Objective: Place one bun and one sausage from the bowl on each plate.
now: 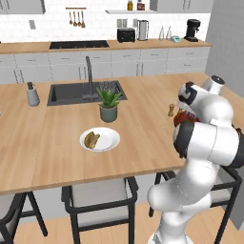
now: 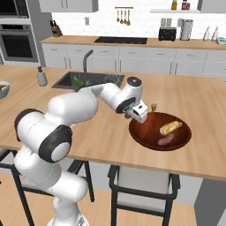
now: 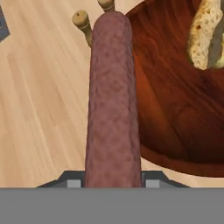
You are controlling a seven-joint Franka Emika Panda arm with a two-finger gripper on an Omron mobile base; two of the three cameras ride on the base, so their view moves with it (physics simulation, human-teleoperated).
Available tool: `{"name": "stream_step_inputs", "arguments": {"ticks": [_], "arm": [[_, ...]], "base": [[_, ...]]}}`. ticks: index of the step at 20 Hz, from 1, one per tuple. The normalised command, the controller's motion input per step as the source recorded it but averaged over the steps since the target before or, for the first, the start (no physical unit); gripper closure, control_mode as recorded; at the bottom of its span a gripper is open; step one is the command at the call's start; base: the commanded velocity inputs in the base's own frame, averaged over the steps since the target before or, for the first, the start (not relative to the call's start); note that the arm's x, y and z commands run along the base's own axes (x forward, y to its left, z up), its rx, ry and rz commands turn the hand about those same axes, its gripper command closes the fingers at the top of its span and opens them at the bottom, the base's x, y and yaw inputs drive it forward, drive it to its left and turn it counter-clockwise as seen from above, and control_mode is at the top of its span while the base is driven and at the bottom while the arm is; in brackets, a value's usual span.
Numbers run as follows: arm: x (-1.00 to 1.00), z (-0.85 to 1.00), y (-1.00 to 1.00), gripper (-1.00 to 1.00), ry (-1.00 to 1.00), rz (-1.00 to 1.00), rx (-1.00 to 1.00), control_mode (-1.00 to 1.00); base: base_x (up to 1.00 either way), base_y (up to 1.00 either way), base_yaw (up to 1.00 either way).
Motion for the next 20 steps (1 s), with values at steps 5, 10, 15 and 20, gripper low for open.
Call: {"name": "stream_step_inputs", "arguments": {"ticks": [5, 10, 15, 20], "arm": [[-0.53, 0.75, 1.00, 1.00, 0.08, 0.13, 0.00, -1.00], [-0.28, 0.35, 1.00, 1.00, 0.12, 0.15, -0.01, -1.00], [0.02, 0.04, 1.00, 1.00, 0.23, 0.14, 0.00, -1.00], [0.08, -0.07, 1.00, 1.00, 0.21, 0.12, -0.02, -1.00]], "base": [[0.00, 0.00, 0.00], [0.00, 0.00, 0.00], [0.00, 0.00, 0.00], [0.00, 0.00, 0.00]]}}
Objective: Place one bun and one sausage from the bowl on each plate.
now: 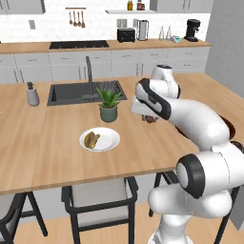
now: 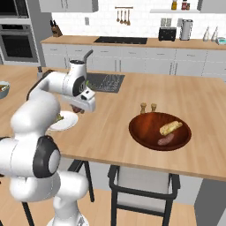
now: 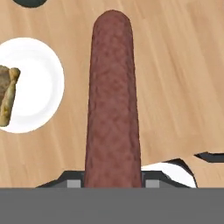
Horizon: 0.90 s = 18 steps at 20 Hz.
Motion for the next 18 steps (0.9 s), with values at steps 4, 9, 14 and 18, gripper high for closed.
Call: {"name": "stream_step_inputs", "arguments": {"ticks": [4, 9, 14, 18], "arm": [[0.16, -0.32, 1.00, 1.00, 0.12, 0.07, -0.01, -1.00], [0.32, -0.50, 1.00, 1.00, 0.05, 0.01, 0.00, -1.00], [0.54, -0.65, 0.68, 1.00, 0.01, 0.00, 0.00, -1.00], [0.55, -0.71, 0.34, 1.00, 0.00, 0.00, 0.00, -1.00]], "base": [[0.00, 0.00, 0.00], [0.00, 0.00, 0.00], [0.00, 0.00, 0.00], [0.00, 0.00, 0.00]]}}
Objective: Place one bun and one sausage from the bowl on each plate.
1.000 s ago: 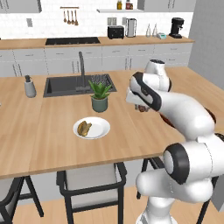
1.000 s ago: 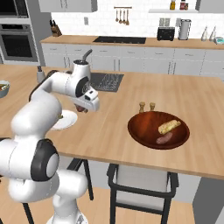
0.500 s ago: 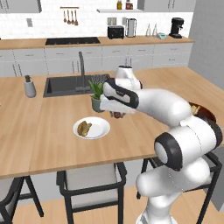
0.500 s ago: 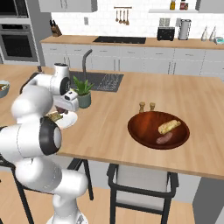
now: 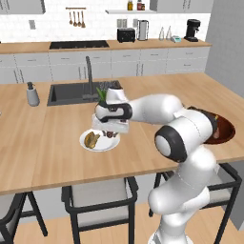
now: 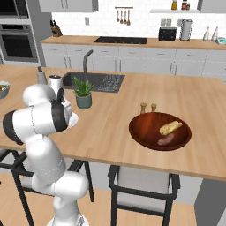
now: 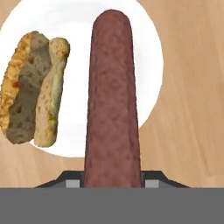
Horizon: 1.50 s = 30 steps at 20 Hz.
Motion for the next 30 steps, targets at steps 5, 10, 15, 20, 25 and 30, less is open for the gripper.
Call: {"name": "stream_step_inputs", "arguments": {"ticks": [5, 10, 15, 20, 25, 30], "arm": [[0.28, -0.62, 0.06, 1.00, -0.01, -0.01, 0.00, -1.00], [0.48, -0.50, 0.00, 1.00, 0.00, 0.00, 0.00, -1.00], [0.41, -0.34, 0.01, -1.00, -0.04, 0.00, 0.00, -1.00], [-0.03, 0.11, 0.00, -1.00, -0.10, 0.00, 0.00, -1.00], [-0.51, 0.63, -0.01, -1.00, -0.15, 0.00, 0.00, -1.00], [-0.84, 1.00, -0.45, -1.00, -0.18, 0.00, 0.01, -1.00]], "base": [[0.00, 0.00, 0.00], [0.00, 0.00, 0.00], [0.00, 0.00, 0.00], [0.00, 0.00, 0.00], [0.00, 0.00, 0.00], [0.00, 0.00, 0.00]]}}
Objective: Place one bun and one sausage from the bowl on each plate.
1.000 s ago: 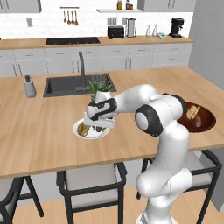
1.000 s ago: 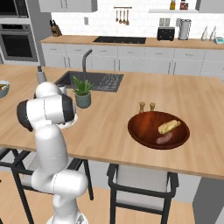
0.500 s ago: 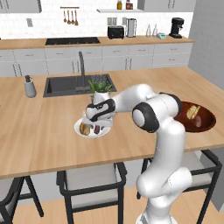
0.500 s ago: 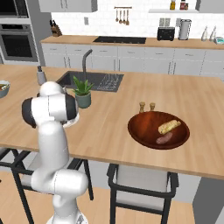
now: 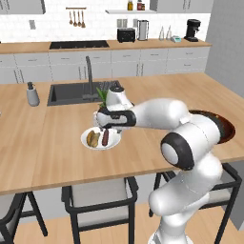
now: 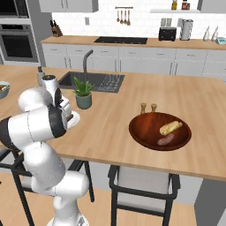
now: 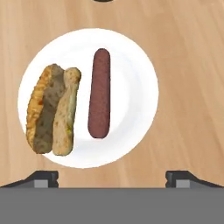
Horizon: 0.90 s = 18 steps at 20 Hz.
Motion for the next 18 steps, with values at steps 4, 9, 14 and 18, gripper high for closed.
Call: {"name": "stream_step_inputs", "arguments": {"ticks": [4, 9, 14, 18], "arm": [[-0.77, 1.00, -0.97, -1.00, -0.14, -0.06, 0.07, -1.00], [-0.54, 0.93, -1.00, -1.00, -0.06, -0.11, 0.04, -1.00], [-0.30, 0.57, -1.00, -1.00, 0.00, -0.14, 0.00, -1.00], [-0.15, 0.32, -1.00, -1.00, 0.00, -0.19, 0.00, -1.00]], "base": [[0.00, 0.00, 0.00], [0.00, 0.00, 0.00], [0.00, 0.00, 0.00], [0.00, 0.00, 0.00]]}}
